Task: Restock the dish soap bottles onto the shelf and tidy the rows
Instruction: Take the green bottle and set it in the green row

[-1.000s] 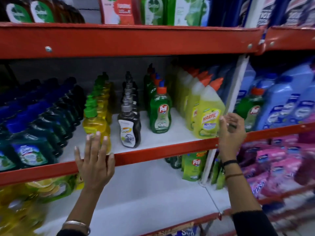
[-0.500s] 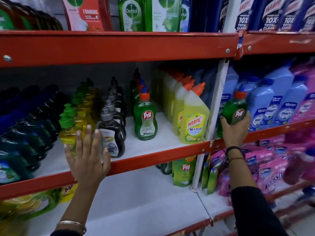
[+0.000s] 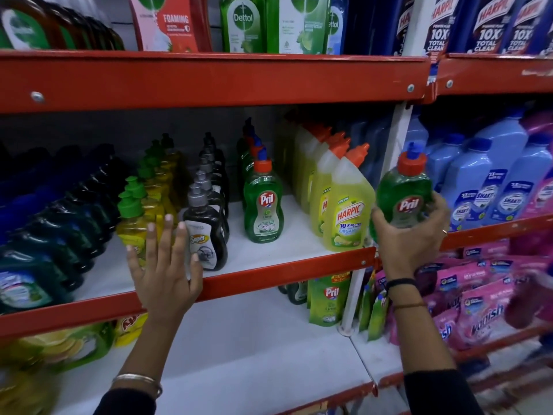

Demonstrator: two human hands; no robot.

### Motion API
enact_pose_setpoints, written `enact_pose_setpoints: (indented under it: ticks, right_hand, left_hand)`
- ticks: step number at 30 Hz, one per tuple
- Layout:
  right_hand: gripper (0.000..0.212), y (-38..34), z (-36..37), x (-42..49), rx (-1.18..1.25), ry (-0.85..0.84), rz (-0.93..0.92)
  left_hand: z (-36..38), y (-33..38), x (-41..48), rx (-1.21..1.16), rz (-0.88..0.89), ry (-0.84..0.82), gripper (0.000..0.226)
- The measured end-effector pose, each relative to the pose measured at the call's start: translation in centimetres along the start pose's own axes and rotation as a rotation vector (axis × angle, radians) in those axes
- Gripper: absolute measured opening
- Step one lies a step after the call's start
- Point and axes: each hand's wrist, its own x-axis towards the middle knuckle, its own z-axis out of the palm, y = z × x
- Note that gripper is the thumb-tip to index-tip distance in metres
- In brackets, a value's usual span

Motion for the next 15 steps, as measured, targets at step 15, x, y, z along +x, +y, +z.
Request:
enact_pose_setpoints:
  ticks: [15]
  right_hand:
    - [0.094, -10.5, 5.9, -11.3, 0.03, -0.455, -0.065]
  left_hand:
    - [-0.1, -0.2, -0.1, -0.001, 0.028, 0.013, 0.057]
